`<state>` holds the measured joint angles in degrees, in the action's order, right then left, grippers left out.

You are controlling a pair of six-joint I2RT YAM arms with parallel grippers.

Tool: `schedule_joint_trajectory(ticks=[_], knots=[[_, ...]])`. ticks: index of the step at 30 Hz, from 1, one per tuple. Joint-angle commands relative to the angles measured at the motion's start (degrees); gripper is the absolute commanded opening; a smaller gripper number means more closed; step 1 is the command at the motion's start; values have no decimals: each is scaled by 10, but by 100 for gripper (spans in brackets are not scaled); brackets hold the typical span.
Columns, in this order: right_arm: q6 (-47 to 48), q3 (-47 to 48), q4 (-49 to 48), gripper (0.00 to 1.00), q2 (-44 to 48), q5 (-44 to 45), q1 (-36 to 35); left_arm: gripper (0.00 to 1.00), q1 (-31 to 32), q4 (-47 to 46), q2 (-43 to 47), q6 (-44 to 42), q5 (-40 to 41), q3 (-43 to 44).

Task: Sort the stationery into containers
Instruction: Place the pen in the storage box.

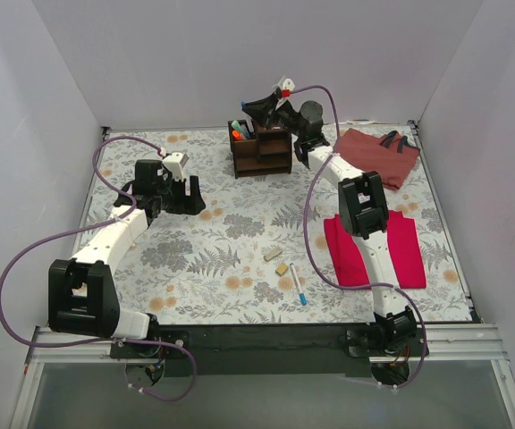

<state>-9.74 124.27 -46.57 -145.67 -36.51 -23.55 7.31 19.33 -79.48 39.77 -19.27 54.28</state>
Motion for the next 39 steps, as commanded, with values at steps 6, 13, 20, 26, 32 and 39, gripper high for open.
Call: schedule_joint_trajectory(ticks=[6,13,20,26,32,39], knots=[[31,-49,-39,50,29,12,-3,70,-2,-18,6,-2,1,14],[57,-135,-7,53,143,9,5,70,-2,-34,22,0,-5,15],[87,-207,59,53,246,7,25,70,-2,-76,26,0,-34,15],[216,-358,217,54,429,-44,30,70,13,-81,28,-92,-131,46],[283,-540,381,57,622,29,44,73,135,92,21,-443,-241,120],[142,-652,502,62,752,107,160,81,260,297,-92,-702,-305,228]])
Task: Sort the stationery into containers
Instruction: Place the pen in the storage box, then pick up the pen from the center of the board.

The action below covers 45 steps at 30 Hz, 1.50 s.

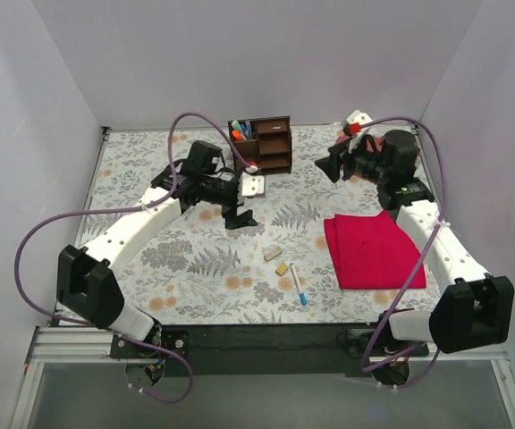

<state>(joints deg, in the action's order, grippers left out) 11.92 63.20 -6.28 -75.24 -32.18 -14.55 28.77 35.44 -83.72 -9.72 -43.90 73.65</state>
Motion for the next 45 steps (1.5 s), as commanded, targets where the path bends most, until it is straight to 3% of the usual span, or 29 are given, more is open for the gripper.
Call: schedule_joint_trajectory(ticks=[1,8,14,16,20,35,45], knots=[[-82,-50,105,62,56,70,89,78,58,133,-57,-219,-60,35],[-79,-70,156,63,77,21,287,66,164,133,-151,-332,-92,58],[-16,-77,203,62,95,-14,322,56,199,147,-202,-410,-119,68],[-6,-89,203,62,111,-24,322,44,209,161,-224,-419,-121,78],[0,-98,206,62,126,-31,326,35,239,180,-260,-420,-116,109],[36,-74,210,61,80,-83,390,37,302,166,-342,-319,-40,157],[57,-73,210,61,63,-128,437,33,332,155,-379,-268,25,160]])
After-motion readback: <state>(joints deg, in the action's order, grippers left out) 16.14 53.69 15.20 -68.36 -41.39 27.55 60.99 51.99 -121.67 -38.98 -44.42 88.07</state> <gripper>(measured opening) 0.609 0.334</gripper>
